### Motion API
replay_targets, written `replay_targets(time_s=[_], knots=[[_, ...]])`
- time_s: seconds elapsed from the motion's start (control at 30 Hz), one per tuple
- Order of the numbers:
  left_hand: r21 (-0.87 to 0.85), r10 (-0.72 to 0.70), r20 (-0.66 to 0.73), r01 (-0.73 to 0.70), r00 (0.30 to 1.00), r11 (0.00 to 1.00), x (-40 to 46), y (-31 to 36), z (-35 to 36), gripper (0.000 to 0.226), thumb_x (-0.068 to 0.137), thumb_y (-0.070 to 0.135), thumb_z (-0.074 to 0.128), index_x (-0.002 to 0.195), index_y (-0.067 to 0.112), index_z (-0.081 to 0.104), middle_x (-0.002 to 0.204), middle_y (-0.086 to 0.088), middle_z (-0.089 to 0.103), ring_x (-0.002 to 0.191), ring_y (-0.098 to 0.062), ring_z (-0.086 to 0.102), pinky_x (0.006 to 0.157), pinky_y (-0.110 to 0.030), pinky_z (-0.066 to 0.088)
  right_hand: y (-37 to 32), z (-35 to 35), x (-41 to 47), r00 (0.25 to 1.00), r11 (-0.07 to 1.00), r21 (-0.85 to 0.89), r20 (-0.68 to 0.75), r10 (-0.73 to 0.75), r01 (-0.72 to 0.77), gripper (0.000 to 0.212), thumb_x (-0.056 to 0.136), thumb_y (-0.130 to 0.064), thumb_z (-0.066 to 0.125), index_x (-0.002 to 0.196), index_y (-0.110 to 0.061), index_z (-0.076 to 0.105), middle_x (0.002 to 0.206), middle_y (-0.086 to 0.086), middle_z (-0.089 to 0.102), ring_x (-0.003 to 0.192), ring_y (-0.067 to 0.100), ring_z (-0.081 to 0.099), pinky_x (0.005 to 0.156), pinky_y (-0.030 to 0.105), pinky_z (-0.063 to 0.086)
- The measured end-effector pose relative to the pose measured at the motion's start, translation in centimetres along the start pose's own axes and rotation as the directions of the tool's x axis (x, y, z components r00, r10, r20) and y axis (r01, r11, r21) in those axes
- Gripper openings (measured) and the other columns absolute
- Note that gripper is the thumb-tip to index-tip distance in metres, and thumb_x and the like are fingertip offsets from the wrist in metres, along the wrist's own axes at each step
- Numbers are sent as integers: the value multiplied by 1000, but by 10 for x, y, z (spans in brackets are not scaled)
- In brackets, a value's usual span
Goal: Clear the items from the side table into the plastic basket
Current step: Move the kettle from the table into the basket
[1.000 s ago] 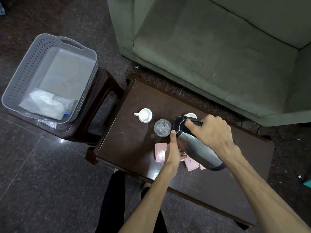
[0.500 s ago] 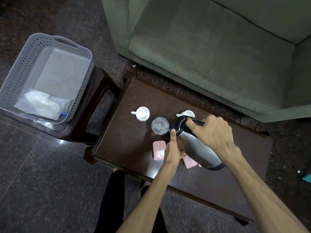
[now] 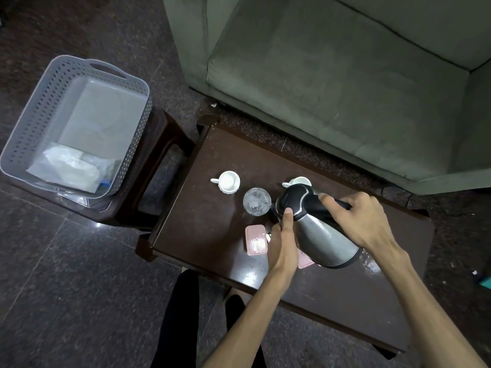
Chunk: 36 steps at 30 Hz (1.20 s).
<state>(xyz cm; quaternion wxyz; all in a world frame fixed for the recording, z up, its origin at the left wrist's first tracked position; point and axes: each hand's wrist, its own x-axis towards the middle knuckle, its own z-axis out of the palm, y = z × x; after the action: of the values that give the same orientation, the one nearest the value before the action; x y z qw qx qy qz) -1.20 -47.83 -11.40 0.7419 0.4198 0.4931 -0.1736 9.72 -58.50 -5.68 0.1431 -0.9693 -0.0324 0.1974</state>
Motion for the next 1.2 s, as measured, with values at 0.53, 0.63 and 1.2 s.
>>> replay_targets(time_s=[0.53,0.63,1.2], knots=[[27,315,-217,-317,924,948,-61,81,-27,70,90,67,61,143,23,51,142,8,55,135,-12,51,119,-41,40,-40,-28,2,985,785,600,-32,-170,155,74,88,-56,63,54,6,40,51,21,35,47,13,31,41,18,24],[21,363,-256,-371,896,928,-61,107,-51,72,91,66,61,148,23,47,143,9,48,137,-11,49,119,-40,40,-81,-19,10,967,733,639,-76,-243,234,72,92,-51,63,51,4,41,51,27,34,46,12,29,42,20,23],[157,620,-556,-663,554,732,6,298,-267,89,76,79,51,144,21,51,143,5,50,134,-13,49,120,-42,37,-393,93,93,895,386,846,-207,-396,367,66,93,-42,62,43,-7,36,39,10,34,40,13,31,43,26,22]])
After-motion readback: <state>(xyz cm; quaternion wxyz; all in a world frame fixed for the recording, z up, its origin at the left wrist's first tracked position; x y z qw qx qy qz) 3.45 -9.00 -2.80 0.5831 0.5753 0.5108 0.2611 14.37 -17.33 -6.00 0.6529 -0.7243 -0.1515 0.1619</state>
